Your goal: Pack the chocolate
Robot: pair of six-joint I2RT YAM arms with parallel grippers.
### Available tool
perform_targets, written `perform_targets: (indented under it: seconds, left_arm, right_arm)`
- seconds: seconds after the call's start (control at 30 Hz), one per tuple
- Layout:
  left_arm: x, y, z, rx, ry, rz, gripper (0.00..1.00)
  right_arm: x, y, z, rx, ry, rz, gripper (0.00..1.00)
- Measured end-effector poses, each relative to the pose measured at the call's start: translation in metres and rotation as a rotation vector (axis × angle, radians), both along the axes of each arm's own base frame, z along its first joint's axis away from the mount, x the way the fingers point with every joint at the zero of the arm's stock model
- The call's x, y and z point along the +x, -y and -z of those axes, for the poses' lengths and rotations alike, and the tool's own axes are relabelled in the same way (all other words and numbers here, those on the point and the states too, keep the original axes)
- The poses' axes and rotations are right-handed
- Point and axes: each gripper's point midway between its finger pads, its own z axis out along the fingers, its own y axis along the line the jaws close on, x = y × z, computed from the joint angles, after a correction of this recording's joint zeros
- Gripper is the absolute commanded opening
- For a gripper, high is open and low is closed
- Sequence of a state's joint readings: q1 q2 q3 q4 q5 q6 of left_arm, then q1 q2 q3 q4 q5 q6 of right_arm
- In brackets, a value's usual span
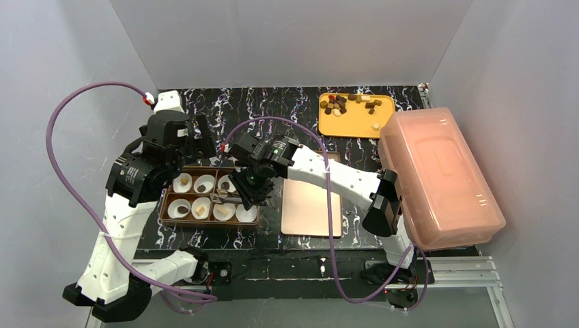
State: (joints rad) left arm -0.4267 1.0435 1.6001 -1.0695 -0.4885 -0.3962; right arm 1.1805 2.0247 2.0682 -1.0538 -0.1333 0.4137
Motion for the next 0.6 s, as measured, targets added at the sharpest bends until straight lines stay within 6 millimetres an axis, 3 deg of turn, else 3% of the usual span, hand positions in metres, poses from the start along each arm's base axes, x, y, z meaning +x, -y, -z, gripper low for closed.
perform_targets:
  seconds: [0.37, 0.47, 0.6]
  left_arm:
    - [0.003, 0.004, -0.006, -0.019, 0.024, 0.015, 0.99]
    - [0.005, 0.007, -0.009, -0.031, 0.034, 0.025, 0.99]
    - [0.01, 0.013, -0.015, -0.048, 0.045, 0.041, 0.99]
  right_arm:
    - [0.011, 0.007, -0.004, -0.01, 0.031, 0.035, 0.44]
    - [0.023, 0.018, -0.016, -0.001, 0.05, 0.074, 0.44]
    - [0.055, 0.044, -0.041, 0.033, 0.092, 0.173, 0.45]
